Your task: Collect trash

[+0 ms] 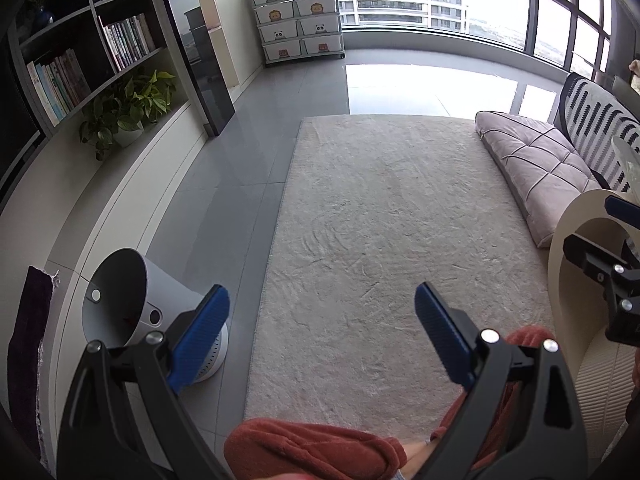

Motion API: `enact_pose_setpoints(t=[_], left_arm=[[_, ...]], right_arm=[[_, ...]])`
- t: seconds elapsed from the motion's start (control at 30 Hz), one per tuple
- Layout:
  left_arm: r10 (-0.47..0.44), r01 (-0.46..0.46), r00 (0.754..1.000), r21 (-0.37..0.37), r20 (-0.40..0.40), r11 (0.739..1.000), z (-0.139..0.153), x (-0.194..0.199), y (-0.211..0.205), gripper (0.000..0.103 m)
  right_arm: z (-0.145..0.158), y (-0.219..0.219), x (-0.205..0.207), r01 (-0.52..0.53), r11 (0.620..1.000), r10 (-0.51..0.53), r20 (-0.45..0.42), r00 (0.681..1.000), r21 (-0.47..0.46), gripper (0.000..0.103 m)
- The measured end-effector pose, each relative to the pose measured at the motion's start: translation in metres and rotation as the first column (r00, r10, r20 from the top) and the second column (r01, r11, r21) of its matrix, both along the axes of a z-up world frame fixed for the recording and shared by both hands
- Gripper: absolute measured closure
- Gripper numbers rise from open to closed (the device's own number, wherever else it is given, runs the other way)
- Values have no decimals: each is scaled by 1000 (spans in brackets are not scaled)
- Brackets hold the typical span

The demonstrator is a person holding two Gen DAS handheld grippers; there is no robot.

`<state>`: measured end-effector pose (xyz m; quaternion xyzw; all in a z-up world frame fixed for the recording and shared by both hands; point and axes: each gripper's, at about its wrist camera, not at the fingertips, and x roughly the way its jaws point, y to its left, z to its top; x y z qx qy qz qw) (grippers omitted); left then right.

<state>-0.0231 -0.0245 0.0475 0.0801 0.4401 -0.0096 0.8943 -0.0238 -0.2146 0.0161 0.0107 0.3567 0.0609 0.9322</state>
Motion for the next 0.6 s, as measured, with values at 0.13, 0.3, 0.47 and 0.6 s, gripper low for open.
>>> enact_pose_setpoints(t=[0.13, 0.3, 0.47, 0.6], left_arm=[[7, -7, 1000, 11, -2, 1000, 2, 2, -2, 9], [24, -24, 1000, 17, -10, 1000, 5, 3, -4, 9], [56, -56, 998, 1, -15, 998, 8, 4, 2, 9], [73, -73, 997, -3, -17, 997, 9, 5, 5, 9]], right_arm=[[7, -1, 1, -3, 1000, 3, 14, 1000, -8, 7], [10, -4, 4, -4, 1000, 4, 17, 1000, -11, 7], [12, -4, 7, -31, 1000, 31, 12, 999, -3, 7], [14, -4, 9, -41, 999, 41, 17, 999, -5, 7]])
